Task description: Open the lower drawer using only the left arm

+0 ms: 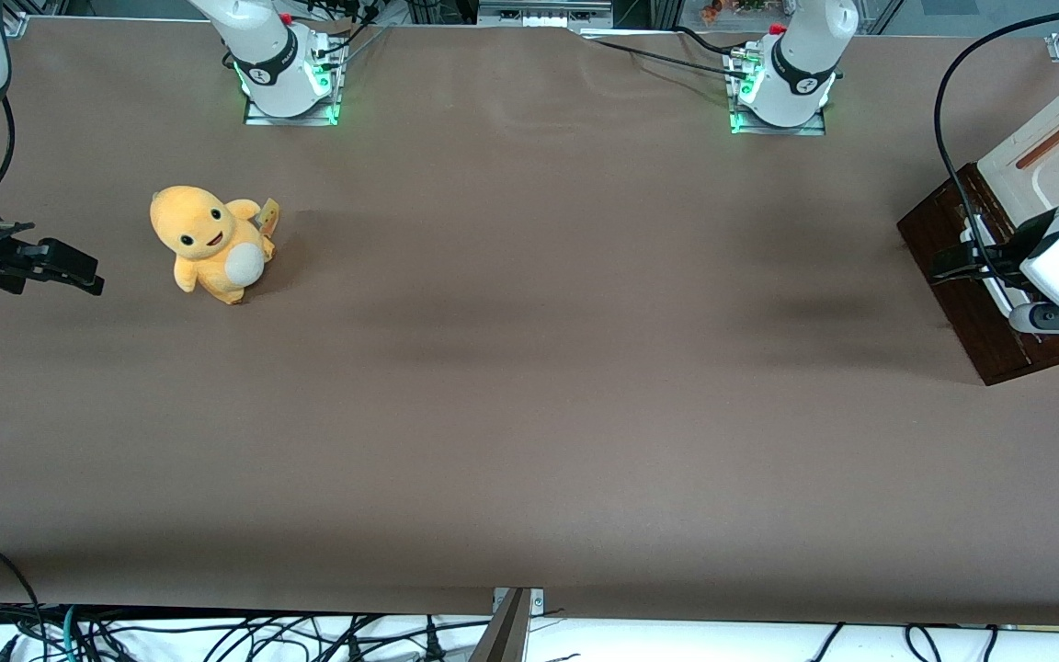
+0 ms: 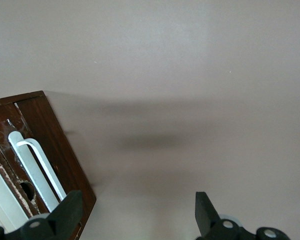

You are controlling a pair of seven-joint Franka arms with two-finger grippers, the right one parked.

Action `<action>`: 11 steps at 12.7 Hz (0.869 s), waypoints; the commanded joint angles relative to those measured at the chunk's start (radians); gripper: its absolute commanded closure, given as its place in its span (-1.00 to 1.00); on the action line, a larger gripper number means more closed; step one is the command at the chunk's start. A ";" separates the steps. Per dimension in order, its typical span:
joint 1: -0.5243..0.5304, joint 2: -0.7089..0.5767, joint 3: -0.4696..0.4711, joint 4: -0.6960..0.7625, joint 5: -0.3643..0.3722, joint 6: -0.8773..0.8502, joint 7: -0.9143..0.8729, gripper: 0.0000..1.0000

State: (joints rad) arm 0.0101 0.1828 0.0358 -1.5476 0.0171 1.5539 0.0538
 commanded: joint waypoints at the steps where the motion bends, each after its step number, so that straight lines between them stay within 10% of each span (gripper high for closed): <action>1: -0.006 0.000 -0.004 0.003 0.009 -0.035 0.021 -1.00; 11: -0.006 -0.003 -0.007 0.011 0.006 -0.043 0.023 -1.00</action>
State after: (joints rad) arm 0.0076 0.1827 0.0320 -1.5475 0.0171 1.5258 0.0560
